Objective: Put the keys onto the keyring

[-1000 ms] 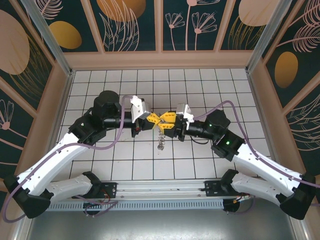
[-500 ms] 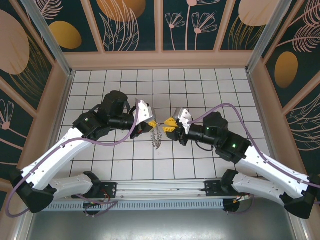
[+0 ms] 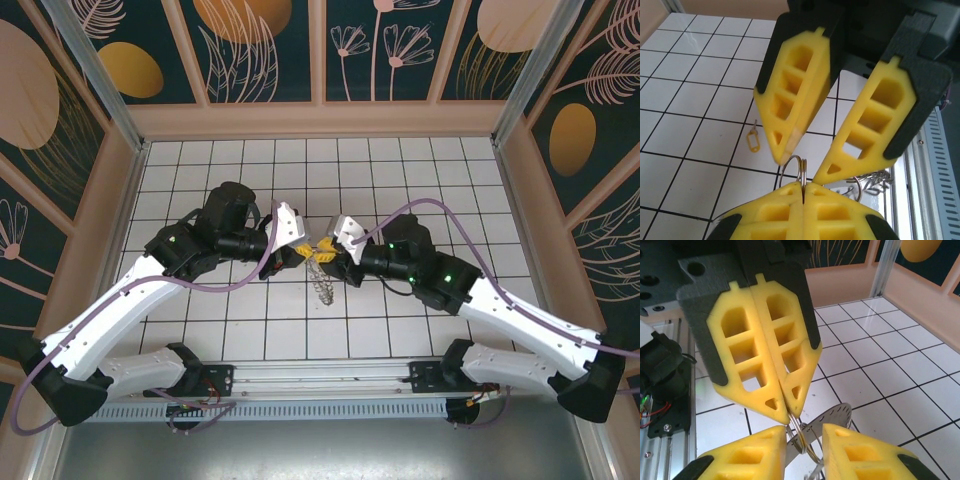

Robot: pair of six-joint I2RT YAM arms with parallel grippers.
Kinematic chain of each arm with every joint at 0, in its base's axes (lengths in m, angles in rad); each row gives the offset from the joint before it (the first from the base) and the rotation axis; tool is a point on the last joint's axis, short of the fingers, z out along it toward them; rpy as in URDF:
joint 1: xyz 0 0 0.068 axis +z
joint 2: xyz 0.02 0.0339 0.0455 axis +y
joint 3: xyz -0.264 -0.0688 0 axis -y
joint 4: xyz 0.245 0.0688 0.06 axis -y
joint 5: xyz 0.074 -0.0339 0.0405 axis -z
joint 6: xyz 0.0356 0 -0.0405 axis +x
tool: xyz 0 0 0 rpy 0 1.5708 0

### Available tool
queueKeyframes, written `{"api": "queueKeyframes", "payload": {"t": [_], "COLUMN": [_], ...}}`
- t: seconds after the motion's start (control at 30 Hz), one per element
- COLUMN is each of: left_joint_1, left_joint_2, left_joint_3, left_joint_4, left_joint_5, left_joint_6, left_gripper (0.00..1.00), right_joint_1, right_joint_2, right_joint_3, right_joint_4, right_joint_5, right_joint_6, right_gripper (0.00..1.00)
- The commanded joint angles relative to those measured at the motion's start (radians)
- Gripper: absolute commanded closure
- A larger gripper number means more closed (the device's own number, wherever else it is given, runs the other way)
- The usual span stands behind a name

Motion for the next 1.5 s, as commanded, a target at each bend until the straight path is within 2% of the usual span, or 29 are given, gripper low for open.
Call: {"api": "queueKeyframes", "payload": {"t": [0.0,0.27,0.4,0.43,0.5,0.53,0.7,0.8,1.1,1.47], "left_joint_1": [-0.002,-0.002,-0.002,-0.002,-0.001,-0.002,-0.002,-0.001,-0.001,-0.001], "left_joint_2": [-0.015,-0.01,-0.067,-0.096,-0.152,-0.18,-0.266,-0.273,-0.228,-0.234], "left_joint_3": [0.032,0.03,-0.018,-0.047,-0.109,-0.139,-0.254,-0.277,-0.255,-0.264], "left_joint_4": [0.0,0.012,0.101,0.141,0.217,0.258,0.469,0.539,0.628,0.633], "left_joint_5": [0.033,0.056,0.097,0.095,0.091,0.086,0.127,0.155,0.275,0.279], "left_joint_6": [0.021,0.019,-0.034,-0.056,-0.102,-0.131,-0.271,-0.311,-0.37,-0.368], "left_gripper": [1.0,1.0,1.0,0.98,0.87,0.86,0.86,0.86,0.79,0.76], "right_joint_1": [0.007,0.006,0.005,0.003,-0.007,-0.016,-0.058,-0.06,-0.06,-0.065], "right_joint_2": [0.009,0.011,-0.002,-0.016,-0.06,-0.086,-0.171,-0.193,-0.193,-0.162], "right_joint_3": [0.046,0.046,0.046,0.039,0.011,-0.008,-0.09,-0.139,-0.24,-0.259], "right_joint_4": [-0.015,-0.021,-0.025,-0.013,0.041,0.081,0.26,0.368,0.646,0.763], "right_joint_5": [-0.03,-0.034,-0.042,-0.054,-0.095,-0.122,-0.218,-0.242,-0.28,-0.319], "right_joint_6": [-0.029,-0.037,-0.046,-0.043,-0.024,-0.007,0.081,0.127,0.237,0.284], "right_gripper": [0.79,1.0,1.0,1.0,1.0,1.0,1.0,1.0,1.0,1.0]}}
